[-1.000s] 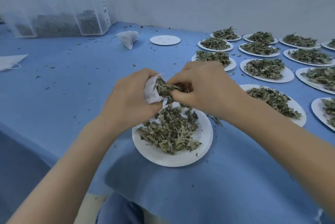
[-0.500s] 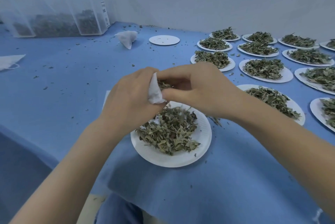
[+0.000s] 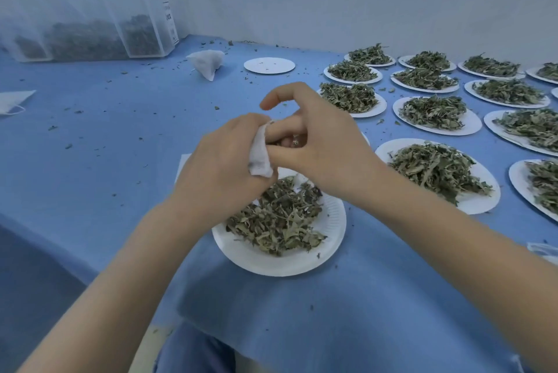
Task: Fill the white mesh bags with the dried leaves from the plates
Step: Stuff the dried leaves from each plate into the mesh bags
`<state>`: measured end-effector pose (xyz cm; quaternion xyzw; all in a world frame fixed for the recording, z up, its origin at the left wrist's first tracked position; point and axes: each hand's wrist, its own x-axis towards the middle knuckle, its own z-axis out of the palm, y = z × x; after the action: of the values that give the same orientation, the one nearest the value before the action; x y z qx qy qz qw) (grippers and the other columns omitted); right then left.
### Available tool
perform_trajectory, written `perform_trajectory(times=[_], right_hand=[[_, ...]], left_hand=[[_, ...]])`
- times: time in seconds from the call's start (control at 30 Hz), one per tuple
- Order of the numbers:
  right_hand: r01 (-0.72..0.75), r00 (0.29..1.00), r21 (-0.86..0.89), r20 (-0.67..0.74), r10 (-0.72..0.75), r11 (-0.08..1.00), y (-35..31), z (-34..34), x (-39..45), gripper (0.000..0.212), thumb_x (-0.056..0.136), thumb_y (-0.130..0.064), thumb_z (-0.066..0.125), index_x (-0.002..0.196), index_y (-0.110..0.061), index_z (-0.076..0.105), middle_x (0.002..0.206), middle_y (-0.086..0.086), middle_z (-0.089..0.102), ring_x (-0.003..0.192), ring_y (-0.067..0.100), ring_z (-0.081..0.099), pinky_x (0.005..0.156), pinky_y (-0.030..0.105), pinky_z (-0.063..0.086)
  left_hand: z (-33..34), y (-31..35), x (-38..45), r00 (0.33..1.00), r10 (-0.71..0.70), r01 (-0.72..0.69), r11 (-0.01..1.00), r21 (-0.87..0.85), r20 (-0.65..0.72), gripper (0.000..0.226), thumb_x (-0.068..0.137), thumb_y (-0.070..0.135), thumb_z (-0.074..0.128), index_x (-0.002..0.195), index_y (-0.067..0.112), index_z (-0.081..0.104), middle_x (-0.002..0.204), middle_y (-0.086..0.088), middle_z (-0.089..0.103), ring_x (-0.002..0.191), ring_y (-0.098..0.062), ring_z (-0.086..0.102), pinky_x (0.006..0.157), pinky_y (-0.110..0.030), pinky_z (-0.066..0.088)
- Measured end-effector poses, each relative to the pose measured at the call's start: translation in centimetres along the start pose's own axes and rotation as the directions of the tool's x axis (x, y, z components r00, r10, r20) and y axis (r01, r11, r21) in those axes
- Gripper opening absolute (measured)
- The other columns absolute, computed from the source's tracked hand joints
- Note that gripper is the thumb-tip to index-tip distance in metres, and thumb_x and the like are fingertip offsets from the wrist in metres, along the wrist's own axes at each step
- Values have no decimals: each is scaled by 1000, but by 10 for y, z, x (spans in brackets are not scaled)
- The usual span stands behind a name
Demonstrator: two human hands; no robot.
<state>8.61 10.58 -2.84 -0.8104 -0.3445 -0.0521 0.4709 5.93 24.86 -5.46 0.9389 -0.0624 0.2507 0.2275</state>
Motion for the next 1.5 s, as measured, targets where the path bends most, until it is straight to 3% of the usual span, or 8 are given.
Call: perform_trajectory(times=[0.2, 0.3, 0.43, 0.87, 1.07, 1.17, 1.33, 1.5], right_hand=[[-111, 994, 34, 11, 110, 993, 2, -20, 3, 37, 68, -42, 80, 98, -34, 60, 95, -13, 65, 79, 1, 65, 77, 25, 54], [-250, 958, 180, 186, 217, 951, 5, -14, 2, 36, 76, -27, 77, 108, -24, 62, 95, -4, 71, 77, 14, 71, 82, 36, 56], [-215, 977, 294, 58, 207, 931, 3, -10, 1, 26, 76, -9, 76, 100, -13, 66, 77, 2, 74, 68, 18, 72, 77, 34, 59], [39, 999, -152, 19, -37, 988, -1, -1, -3, 8, 79, -15, 70, 77, -20, 76, 57, -11, 63, 52, -1, 52, 56, 16, 37], [64, 947, -140, 322, -15, 988, -2, -12, 1, 23, 84, -15, 62, 91, -37, 65, 74, -17, 64, 60, 1, 51, 61, 16, 39], [33, 953, -22, 300, -25, 999, -2, -21, 5, 30, 85, -19, 64, 111, -34, 64, 88, -19, 68, 54, 5, 52, 57, 15, 40], [51, 990, 21, 128, -53, 998, 1, -29, 6, 9, 79, -24, 70, 86, -28, 72, 65, -24, 65, 48, -3, 49, 51, 5, 34], [-19, 975, -254, 211, 74, 967, 14, -19, 3, 7, 81, -39, 68, 83, -33, 72, 68, -22, 65, 62, -7, 56, 58, 5, 38]], left_hand=[[-10, -8, -2, 994, -42, 39, 999, -33, -100, 35, 70, 19, 70, 103, 22, 58, 93, 9, 63, 83, -14, 57, 73, -28, 44], [-10, -7, -2, 993, -32, 28, 999, -38, -114, 35, 69, 19, 71, 102, 23, 58, 95, 9, 64, 81, -11, 56, 71, -25, 42], [-12, -8, -2, 995, -35, 31, 999, -45, -97, 39, 70, 20, 73, 105, 23, 56, 95, 5, 64, 85, -18, 59, 77, -38, 47], [-7, 15, -9, 969, 229, -221, 971, 94, -91, 39, 63, 14, 59, 100, 2, 61, 81, -9, 63, 73, -30, 58, 62, -25, 30], [-12, 13, -7, 988, 145, -144, 989, 10, -62, 50, 60, 23, 72, 107, 16, 57, 88, 7, 61, 79, -19, 58, 65, -23, 37], [-23, -1, -4, 992, 92, -91, 996, 18, -87, 61, 61, 32, 73, 117, 23, 50, 100, 10, 58, 84, -15, 55, 69, -27, 39], [-28, -20, -6, 993, 76, -64, 988, 143, -87, 45, 64, 14, 71, 105, 21, 55, 83, 14, 51, 71, -13, 45, 58, -23, 27], [-29, -35, -11, 997, -10, 22, 989, 149, -80, 46, 65, 12, 69, 107, 23, 54, 86, 11, 53, 76, -18, 49, 66, -31, 37]])
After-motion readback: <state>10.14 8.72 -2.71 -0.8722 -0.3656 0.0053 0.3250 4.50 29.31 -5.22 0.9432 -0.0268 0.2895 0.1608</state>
